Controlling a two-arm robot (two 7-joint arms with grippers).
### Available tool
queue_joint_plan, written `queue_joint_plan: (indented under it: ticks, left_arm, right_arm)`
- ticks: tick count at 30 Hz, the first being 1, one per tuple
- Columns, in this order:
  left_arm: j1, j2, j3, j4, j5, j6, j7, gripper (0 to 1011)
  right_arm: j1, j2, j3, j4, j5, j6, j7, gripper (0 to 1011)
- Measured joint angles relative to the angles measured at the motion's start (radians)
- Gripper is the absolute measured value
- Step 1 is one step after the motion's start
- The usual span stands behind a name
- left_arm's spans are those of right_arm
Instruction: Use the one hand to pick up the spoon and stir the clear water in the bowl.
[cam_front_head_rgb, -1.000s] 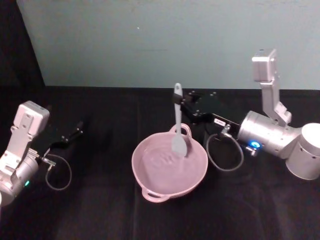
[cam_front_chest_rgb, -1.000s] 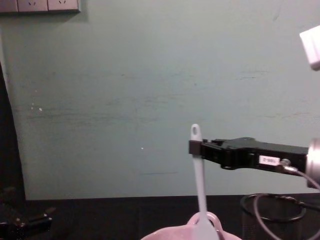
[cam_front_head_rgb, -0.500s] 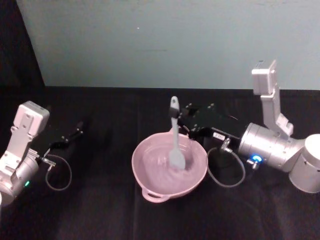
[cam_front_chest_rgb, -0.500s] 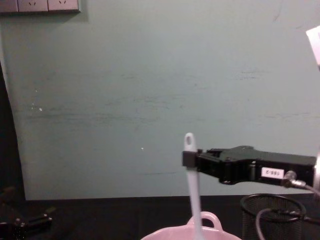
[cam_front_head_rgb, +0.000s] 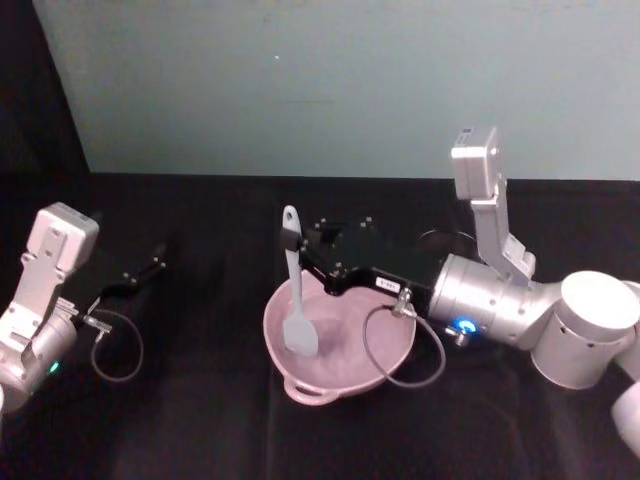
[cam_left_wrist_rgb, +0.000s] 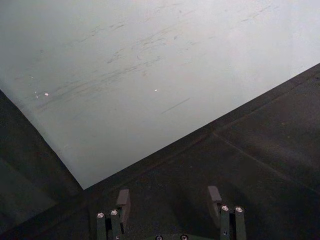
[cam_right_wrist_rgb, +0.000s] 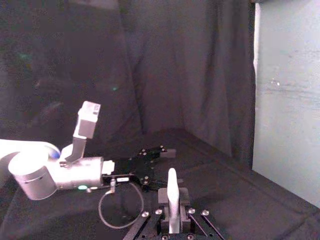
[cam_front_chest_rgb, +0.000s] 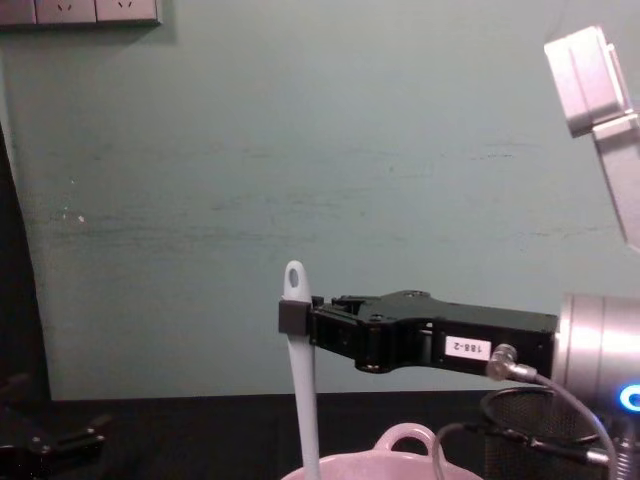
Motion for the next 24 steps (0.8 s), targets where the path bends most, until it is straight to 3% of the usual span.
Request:
queue_joint_plan:
  ticks: [6, 11, 16, 18, 24]
  left_arm:
    - [0.000, 0.000, 0.000, 0.000, 0.000, 0.000, 0.000, 1005]
    - [0.000, 0.000, 0.000, 0.000, 0.000, 0.000, 0.000, 1005]
    - [0.000, 0.000, 0.000, 0.000, 0.000, 0.000, 0.000, 1005]
    - [0.000, 0.000, 0.000, 0.000, 0.000, 0.000, 0.000, 1005]
    - [0.000, 0.000, 0.000, 0.000, 0.000, 0.000, 0.000, 1005]
  right_arm:
    - [0.037, -0.029, -0.001, 0.076, 0.002, -0.017, 0.003, 123]
    - [0.058, -0.034, 0.018, 0.123, 0.003, -0.029, -0.004, 124]
    - [0.059, -0.014, 0.046, 0.133, 0.000, -0.033, -0.026, 124]
    - [0.045, 0.005, 0.071, 0.124, 0.002, -0.034, -0.040, 123]
    - [0.016, 0.034, 0.101, 0.095, 0.006, -0.033, -0.053, 123]
